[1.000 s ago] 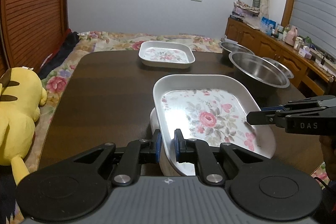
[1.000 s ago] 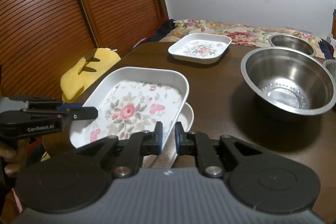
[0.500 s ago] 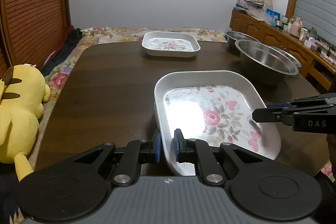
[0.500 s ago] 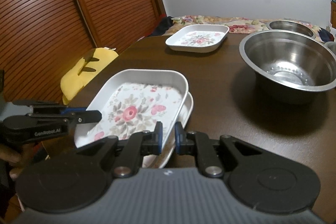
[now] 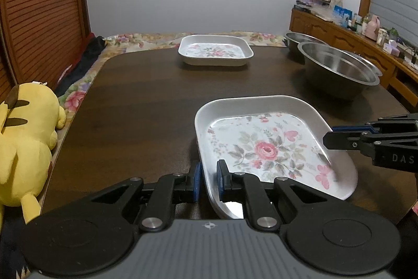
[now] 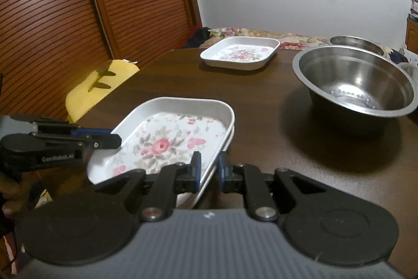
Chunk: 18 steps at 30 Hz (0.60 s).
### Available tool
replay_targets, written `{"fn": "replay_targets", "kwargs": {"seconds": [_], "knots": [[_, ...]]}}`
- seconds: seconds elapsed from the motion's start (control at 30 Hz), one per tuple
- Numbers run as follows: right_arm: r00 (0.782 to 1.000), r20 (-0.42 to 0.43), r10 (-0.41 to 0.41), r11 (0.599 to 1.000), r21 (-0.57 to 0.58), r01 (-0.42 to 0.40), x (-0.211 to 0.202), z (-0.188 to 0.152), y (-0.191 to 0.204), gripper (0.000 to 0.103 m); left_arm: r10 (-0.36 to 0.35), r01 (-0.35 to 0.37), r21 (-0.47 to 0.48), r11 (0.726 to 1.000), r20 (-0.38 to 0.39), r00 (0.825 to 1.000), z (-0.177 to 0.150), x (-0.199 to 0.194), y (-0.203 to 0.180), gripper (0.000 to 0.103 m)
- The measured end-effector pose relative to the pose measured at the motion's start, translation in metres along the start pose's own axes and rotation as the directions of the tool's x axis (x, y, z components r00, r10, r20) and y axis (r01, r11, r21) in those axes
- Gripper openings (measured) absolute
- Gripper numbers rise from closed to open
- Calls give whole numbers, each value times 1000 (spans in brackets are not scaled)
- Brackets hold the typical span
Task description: Organize plates and bowls
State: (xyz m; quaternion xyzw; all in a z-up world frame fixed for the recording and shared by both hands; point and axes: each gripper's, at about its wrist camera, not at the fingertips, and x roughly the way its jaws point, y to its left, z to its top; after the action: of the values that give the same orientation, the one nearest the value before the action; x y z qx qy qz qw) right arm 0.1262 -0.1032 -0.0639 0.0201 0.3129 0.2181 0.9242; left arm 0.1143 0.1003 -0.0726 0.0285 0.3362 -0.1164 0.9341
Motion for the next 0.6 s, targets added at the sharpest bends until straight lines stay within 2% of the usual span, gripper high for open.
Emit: {"fn": "replay_targets", "kwargs": {"seconds": [0.27, 0.4, 0.6], "knots": [[1000, 22, 8, 1000, 11, -9, 0, -4, -3, 16, 6, -6, -16, 1000, 11, 1000, 1, -3, 2, 14], [999, 30, 21, 999, 28, -22, -5, -1, -7, 16, -7, 8, -34, 999, 35, 999, 6, -9, 5, 24], [997, 72, 21, 1000, 7, -22, -22, 20, -11, 16, 1, 1, -26, 1000, 81, 997, 26, -18, 9, 30]]}}
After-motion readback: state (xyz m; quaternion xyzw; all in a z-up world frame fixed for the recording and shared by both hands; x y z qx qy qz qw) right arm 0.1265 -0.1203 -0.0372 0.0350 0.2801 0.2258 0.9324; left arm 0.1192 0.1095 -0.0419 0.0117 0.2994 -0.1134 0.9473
